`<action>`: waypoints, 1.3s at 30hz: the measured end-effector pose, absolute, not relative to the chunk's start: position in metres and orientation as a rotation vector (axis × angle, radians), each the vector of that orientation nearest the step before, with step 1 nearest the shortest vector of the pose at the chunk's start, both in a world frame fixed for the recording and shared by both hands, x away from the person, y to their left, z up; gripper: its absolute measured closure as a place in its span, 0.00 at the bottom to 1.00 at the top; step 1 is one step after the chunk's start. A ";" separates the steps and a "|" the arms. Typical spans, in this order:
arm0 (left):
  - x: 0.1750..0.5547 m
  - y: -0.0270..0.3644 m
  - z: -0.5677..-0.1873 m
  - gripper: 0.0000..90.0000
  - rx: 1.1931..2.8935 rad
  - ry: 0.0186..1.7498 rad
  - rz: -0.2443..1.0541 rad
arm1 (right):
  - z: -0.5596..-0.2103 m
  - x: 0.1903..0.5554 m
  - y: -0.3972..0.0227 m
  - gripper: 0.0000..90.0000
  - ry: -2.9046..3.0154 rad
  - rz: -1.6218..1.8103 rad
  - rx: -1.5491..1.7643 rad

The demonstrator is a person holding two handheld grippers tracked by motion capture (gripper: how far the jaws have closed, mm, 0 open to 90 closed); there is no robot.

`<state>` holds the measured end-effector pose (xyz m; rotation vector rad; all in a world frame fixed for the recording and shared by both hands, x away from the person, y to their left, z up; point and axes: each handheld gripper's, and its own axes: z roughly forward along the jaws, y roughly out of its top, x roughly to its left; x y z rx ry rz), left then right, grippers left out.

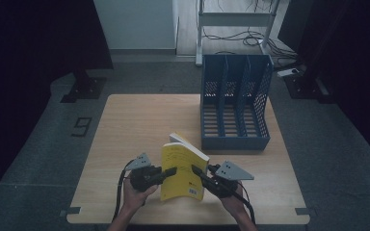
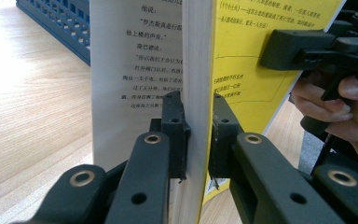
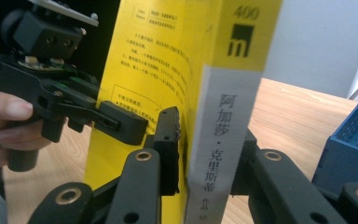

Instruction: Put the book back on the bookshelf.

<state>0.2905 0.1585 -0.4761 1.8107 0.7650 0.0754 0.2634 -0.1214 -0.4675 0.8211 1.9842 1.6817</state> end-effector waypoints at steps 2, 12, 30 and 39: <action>0.290 0.158 -0.476 0.89 1.811 0.765 0.077 | -0.468 0.263 -0.121 0.79 1.984 1.677 0.822; 0.290 0.158 -0.476 0.89 1.813 0.764 0.081 | -0.471 0.263 -0.116 0.77 1.993 1.625 0.810; 0.289 0.154 -0.473 0.86 1.826 0.735 0.121 | -0.463 0.252 -0.112 0.82 1.965 1.517 0.708; 0.290 0.154 -0.475 0.85 1.852 0.749 0.110 | -0.465 0.254 -0.113 0.80 1.999 1.522 0.712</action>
